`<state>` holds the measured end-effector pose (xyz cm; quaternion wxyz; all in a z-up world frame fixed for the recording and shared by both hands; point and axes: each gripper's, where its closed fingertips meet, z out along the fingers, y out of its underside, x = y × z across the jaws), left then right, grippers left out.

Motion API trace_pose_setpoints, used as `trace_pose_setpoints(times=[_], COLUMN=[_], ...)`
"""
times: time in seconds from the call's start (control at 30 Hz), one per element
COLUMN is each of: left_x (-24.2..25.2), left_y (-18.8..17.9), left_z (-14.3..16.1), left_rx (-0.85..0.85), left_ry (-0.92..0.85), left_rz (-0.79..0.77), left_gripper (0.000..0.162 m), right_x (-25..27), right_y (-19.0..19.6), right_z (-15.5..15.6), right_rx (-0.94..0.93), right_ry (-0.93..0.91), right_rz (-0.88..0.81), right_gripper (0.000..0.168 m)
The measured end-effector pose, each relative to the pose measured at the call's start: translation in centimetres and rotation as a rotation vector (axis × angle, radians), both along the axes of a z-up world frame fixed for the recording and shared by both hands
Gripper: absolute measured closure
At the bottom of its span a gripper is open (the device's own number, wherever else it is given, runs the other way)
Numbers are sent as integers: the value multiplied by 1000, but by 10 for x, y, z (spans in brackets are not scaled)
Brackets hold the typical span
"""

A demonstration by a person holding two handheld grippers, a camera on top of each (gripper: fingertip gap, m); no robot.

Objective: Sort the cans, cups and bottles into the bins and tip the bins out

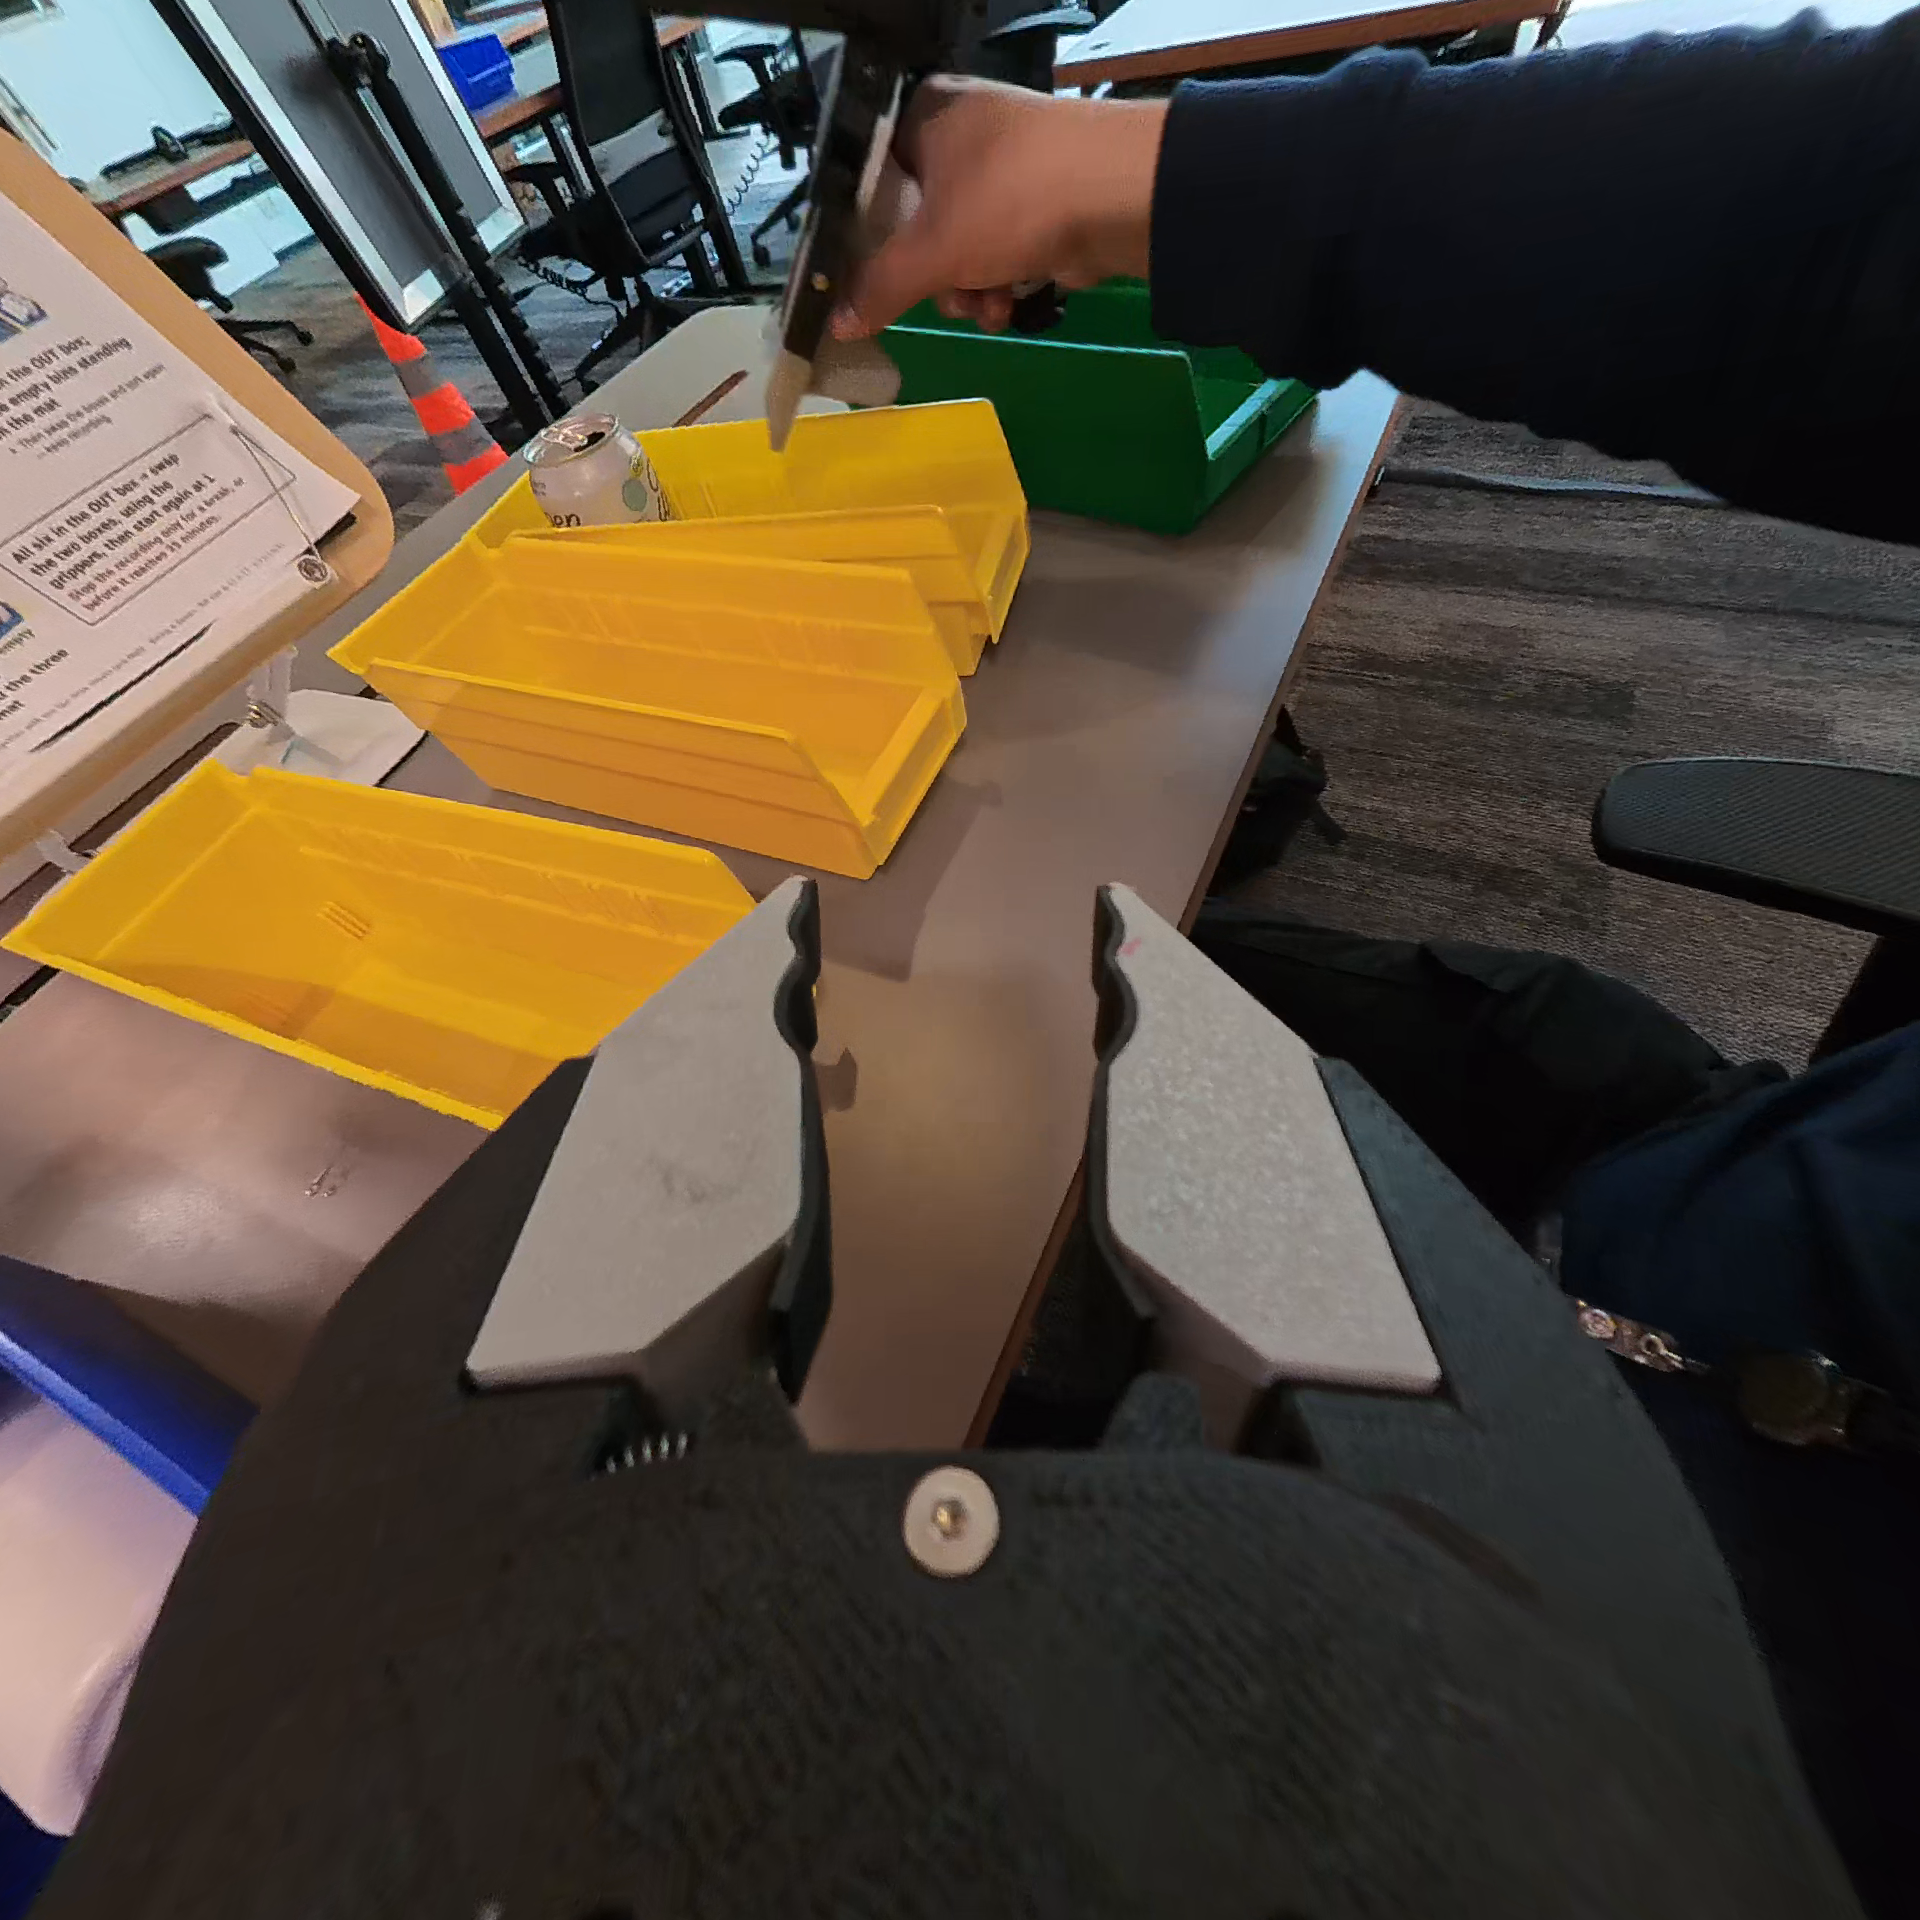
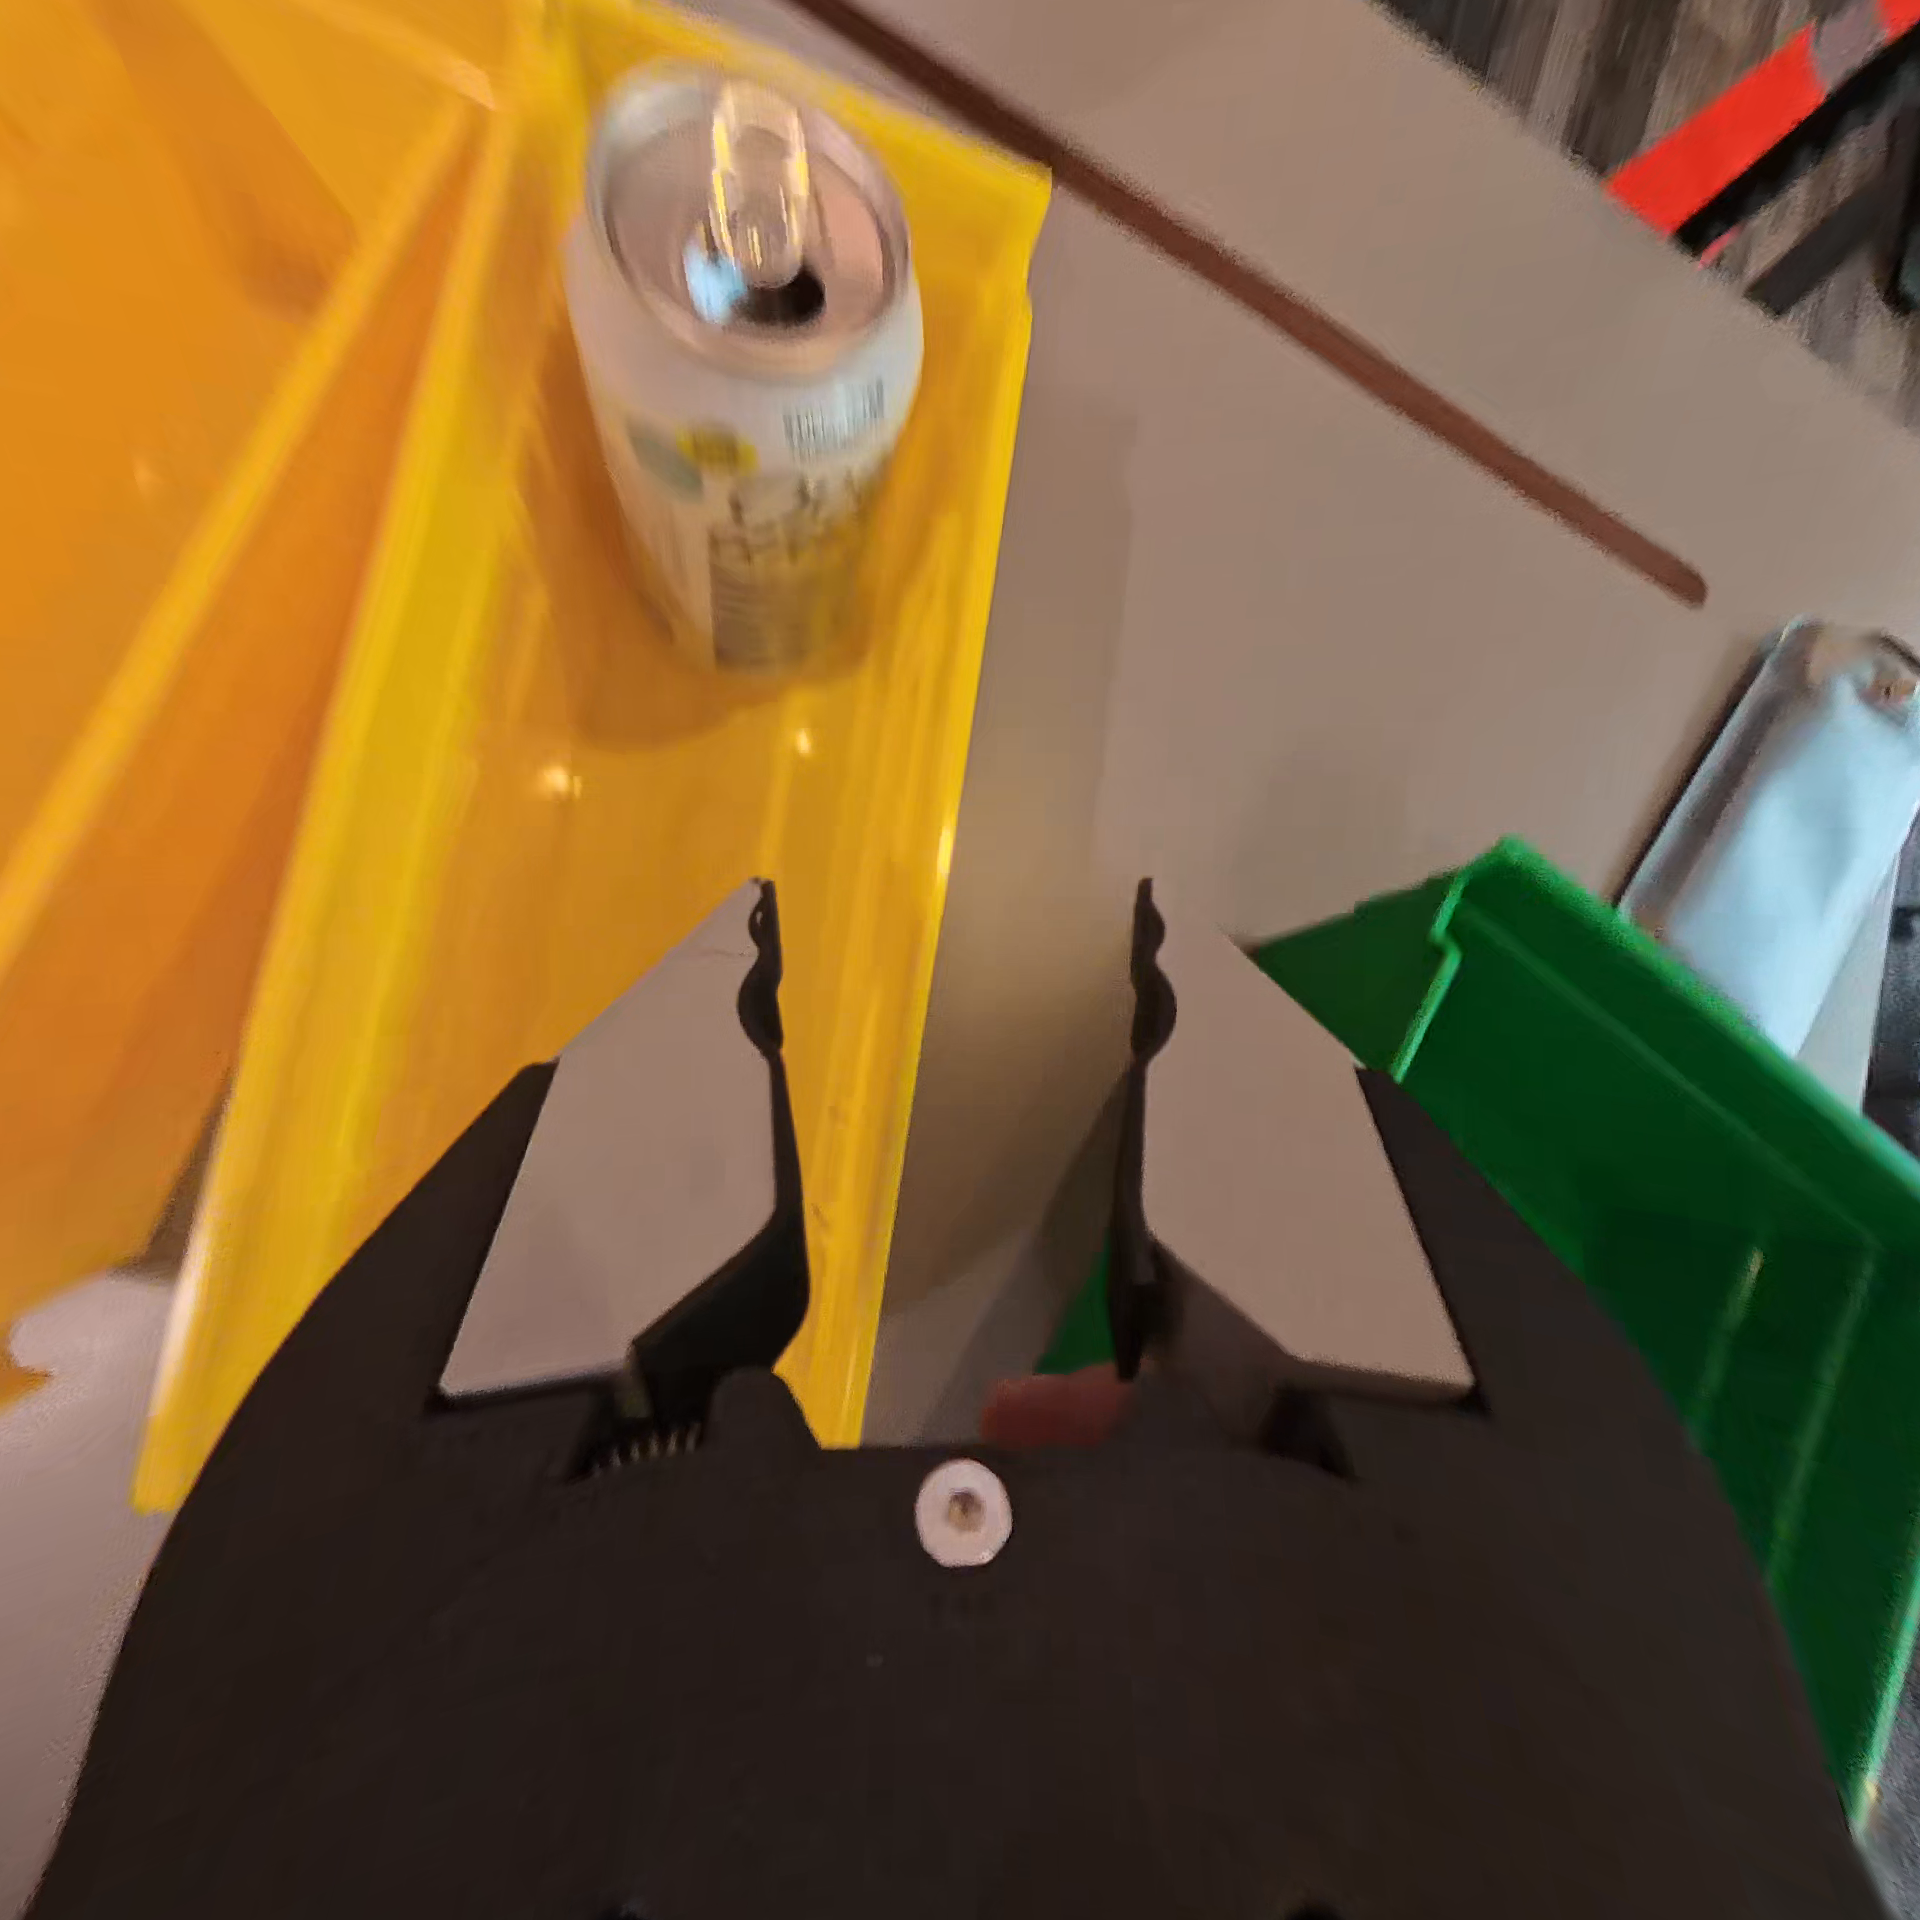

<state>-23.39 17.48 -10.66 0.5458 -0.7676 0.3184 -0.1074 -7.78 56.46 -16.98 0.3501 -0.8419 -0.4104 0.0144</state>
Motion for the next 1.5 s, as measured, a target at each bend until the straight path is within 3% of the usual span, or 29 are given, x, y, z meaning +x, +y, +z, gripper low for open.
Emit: trace_pose_setpoints(times=[0.07, 0.13, 0.17, 0.27, 0.47, 0.7, 0.73, 0.83, 0.93, 1.13, 1.23, 1.3, 1.37, 1.5], left_x=[2, 6, 8, 10, 14, 10, 8, 4, 3, 6, -2, -13, -24, -53], left_y=[0, -2, -3, -4, -8, -15, -16, -16, -17, -17, -16, -14, -14, -8], left_z=[0, 2, 3, 3, 5, 13, 14, 17, 19, 17, 14, 16, 19, 17], left_rx=[-7, -4, -2, 2, 5, 25, 28, 34, 42, 39, 28, 32, 34, 33], left_ry=[0, -6, -6, 7, 1, -19, -23, -30, -32, -19, -9, -22, -48, -46], left_rz=[-2, -11, -15, -15, -32, -32, -27, -14, -9, -8, 8, 36, 55, 132], left_gripper=[111, 111, 111, 111, 111, 111, 111, 111, 111, 111, 111, 111, 111, 110], right_x=[16, 23, 22, 23, 38, 60, 63, 81, 109, 142, 130, 145, 153, 140], right_y=[-8, -16, -23, -36, -42, -65, -68, -68, -60, -46, -49, -40, -28, -12], right_z=[-15, -31, -40, -45, -44, -41, -36, -4, 20, -25, -45, -57, -60, -60], right_rx=[-25, -67, -124, -245, -237, -222, -210, -95, -16, -163, -275, -240, -199, -236], right_ry=[-64, -87, -68, 58, 263, 287, 301, 318, 318, 159, 121, -77, -189, -87], right_rz=[-21, -16, -10, -103, -270, -295, -294, -298, -337, -400, -302, -273, -243, -236], right_gripper=[109, 135, 156, 167, 168, 167, 163, 130, 127, 104, 153, 164, 163, 163])
